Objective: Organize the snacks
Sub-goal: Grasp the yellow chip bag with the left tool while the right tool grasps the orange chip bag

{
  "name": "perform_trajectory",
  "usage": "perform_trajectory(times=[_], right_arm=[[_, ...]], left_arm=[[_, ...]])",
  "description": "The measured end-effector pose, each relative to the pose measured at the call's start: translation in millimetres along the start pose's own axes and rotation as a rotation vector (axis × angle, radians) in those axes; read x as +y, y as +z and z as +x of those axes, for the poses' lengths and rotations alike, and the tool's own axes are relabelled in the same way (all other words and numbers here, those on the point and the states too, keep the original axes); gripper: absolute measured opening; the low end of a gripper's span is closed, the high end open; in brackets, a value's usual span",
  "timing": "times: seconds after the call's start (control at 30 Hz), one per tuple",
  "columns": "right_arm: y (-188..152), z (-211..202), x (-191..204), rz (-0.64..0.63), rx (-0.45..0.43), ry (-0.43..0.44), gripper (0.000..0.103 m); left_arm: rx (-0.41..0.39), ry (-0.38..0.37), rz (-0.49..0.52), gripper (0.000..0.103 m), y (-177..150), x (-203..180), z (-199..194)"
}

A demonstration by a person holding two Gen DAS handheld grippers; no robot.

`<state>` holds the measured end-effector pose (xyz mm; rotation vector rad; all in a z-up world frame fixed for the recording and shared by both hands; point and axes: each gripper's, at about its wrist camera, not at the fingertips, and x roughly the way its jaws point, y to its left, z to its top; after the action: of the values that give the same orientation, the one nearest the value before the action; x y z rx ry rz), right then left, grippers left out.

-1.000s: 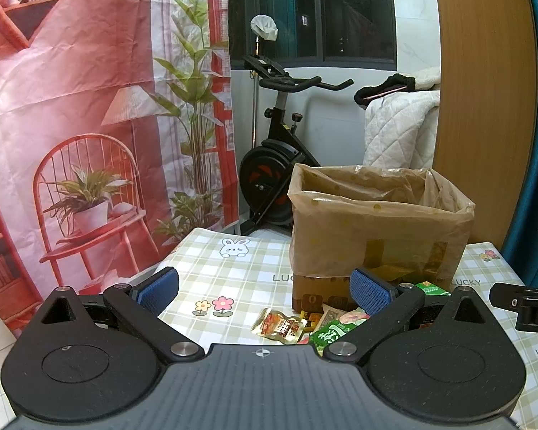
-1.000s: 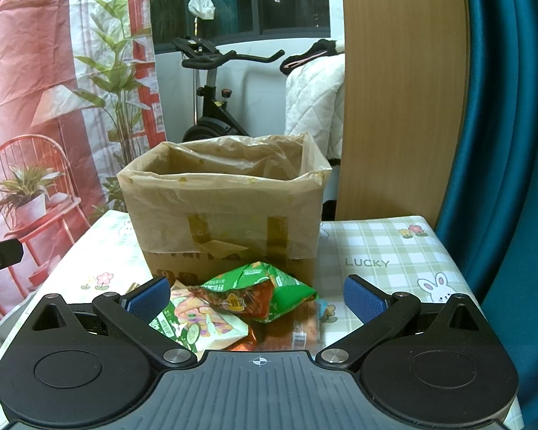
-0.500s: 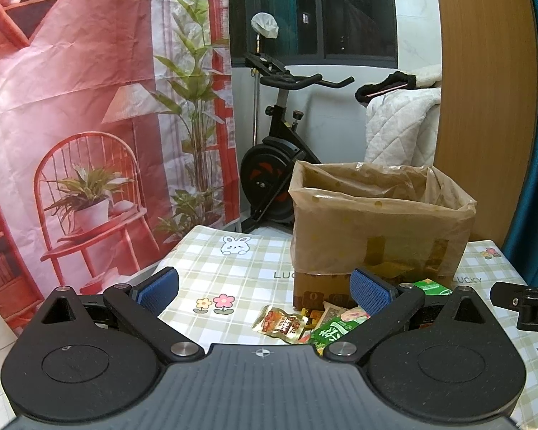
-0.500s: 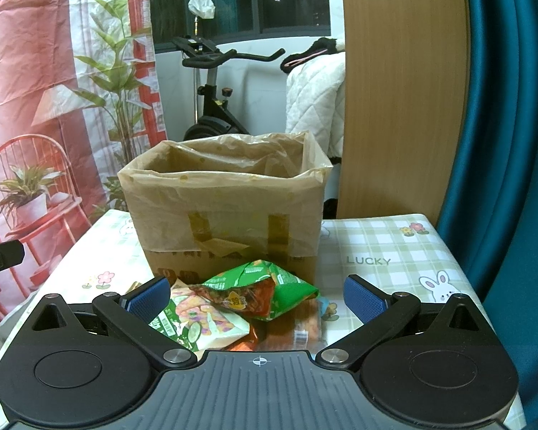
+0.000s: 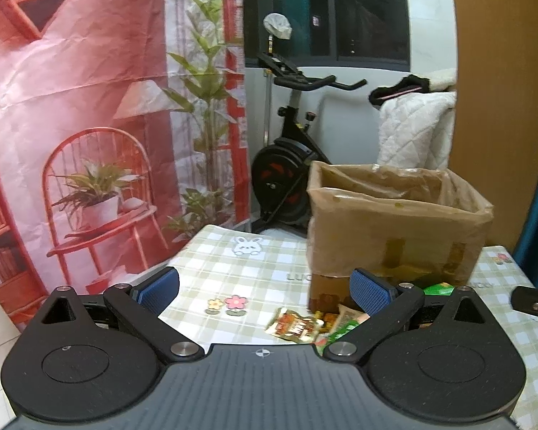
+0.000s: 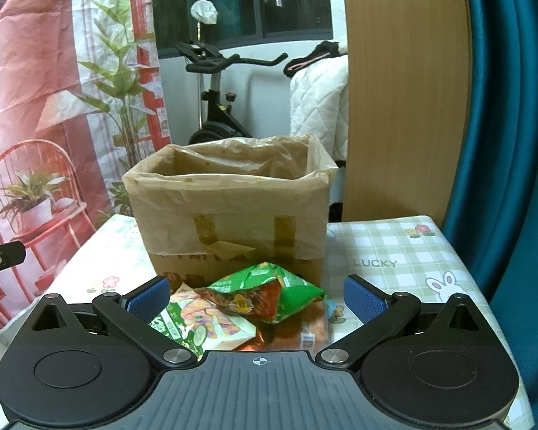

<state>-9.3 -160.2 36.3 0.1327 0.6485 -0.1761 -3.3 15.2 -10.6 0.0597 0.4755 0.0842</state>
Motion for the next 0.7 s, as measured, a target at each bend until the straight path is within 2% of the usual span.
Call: perform_trajectory(times=[0.23, 0.4, 0.5, 0.7], right_arm=[[-16.3, 8.9, 2.9, -0.01, -0.079, 0.041, 0.103], [-38.4, 15.3, 14.1, -0.052, -0.143, 0.083, 0.103], [-50.2, 22.6, 22.8, -0.097, -0.115, 0.075, 0.103], [-66.5, 27.9, 32.7, -0.163, -0.078, 0.073, 0.103]], left_arm=[[-0.03, -0.002, 0.002, 0.102, -8.8, 11.6, 7.2], [0.023, -0.057, 0.0, 0.102, -28.9, 20.4, 20.9], [0.063, -0.117, -0.009, 0.102, -46.1, 24.6, 29.5], [0.207, -0.281, -0.007, 0.102, -76.1, 22.8, 64.0]])
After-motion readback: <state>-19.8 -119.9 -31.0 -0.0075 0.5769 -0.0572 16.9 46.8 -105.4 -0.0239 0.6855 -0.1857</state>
